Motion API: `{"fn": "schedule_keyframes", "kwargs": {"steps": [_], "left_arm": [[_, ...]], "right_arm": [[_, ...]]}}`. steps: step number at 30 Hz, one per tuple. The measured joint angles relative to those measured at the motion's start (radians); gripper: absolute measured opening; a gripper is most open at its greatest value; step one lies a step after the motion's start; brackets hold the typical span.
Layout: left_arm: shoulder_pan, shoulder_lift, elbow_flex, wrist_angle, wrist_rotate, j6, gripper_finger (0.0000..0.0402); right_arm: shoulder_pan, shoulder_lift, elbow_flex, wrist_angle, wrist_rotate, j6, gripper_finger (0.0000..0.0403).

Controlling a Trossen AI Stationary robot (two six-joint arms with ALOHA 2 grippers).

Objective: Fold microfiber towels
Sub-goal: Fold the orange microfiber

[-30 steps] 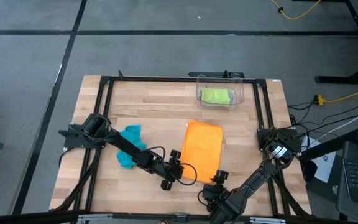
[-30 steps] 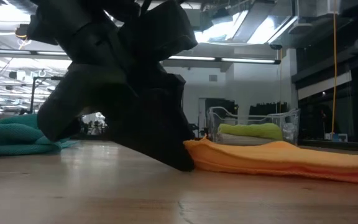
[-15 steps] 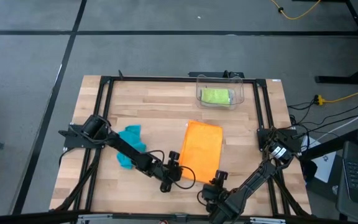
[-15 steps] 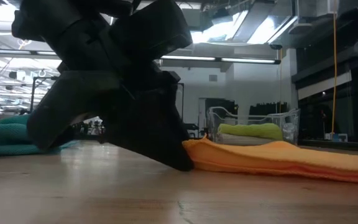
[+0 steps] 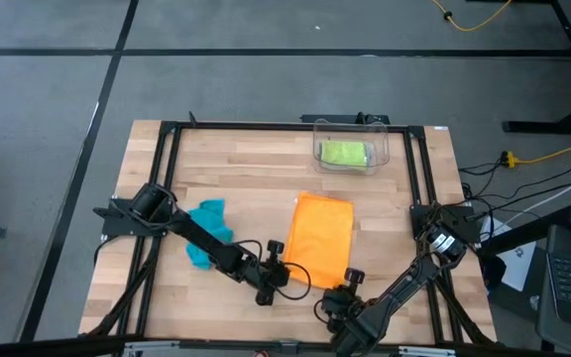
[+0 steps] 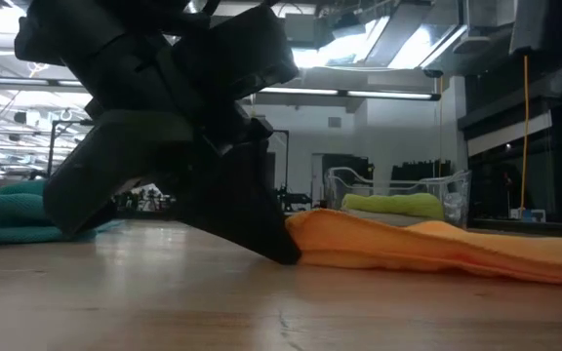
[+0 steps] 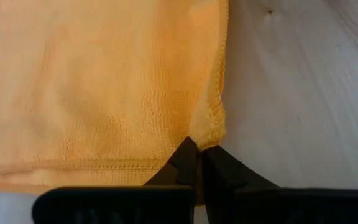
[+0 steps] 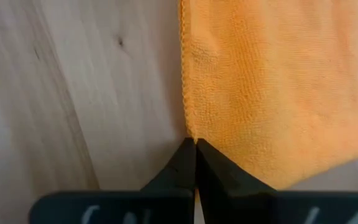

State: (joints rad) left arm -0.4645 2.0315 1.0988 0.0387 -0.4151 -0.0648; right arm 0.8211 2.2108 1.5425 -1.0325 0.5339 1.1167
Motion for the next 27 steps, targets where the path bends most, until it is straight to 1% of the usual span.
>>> {"fn": "schedule_keyframes", "kwargs": {"steps": [3, 6, 13, 17, 23, 27], "left_arm": [[-0.005, 0.000, -0.001, 0.002, -0.005, -0.050, 0.0002], [-0.023, -0.003, -0.003, 0.017, -0.017, -0.090, 0.0001], [-0.106, -0.020, -0.005, 0.011, 0.007, -0.240, 0.0000], [-0.155, -0.021, -0.005, 0.023, 0.006, -0.320, 0.0000], [-0.218, -0.022, -0.005, 0.068, 0.006, -0.414, 0.0000], [-0.242, -0.055, -0.004, 0.089, -0.001, -0.447, 0.0000]], "right_arm": [[0.001, 0.000, 0.001, 0.002, -0.002, 0.005, 0.0005], [0.000, 0.000, 0.026, 0.006, -0.038, 0.026, 0.0004], [0.022, -0.002, 0.157, 0.013, -0.042, 0.058, 0.0002], [0.027, -0.002, 0.215, 0.038, -0.068, 0.060, 0.0002], [0.027, -0.002, 0.219, 0.122, -0.094, 0.059, 0.0001], [0.027, -0.004, 0.219, 0.137, -0.093, 0.065, 0.0001]]}}
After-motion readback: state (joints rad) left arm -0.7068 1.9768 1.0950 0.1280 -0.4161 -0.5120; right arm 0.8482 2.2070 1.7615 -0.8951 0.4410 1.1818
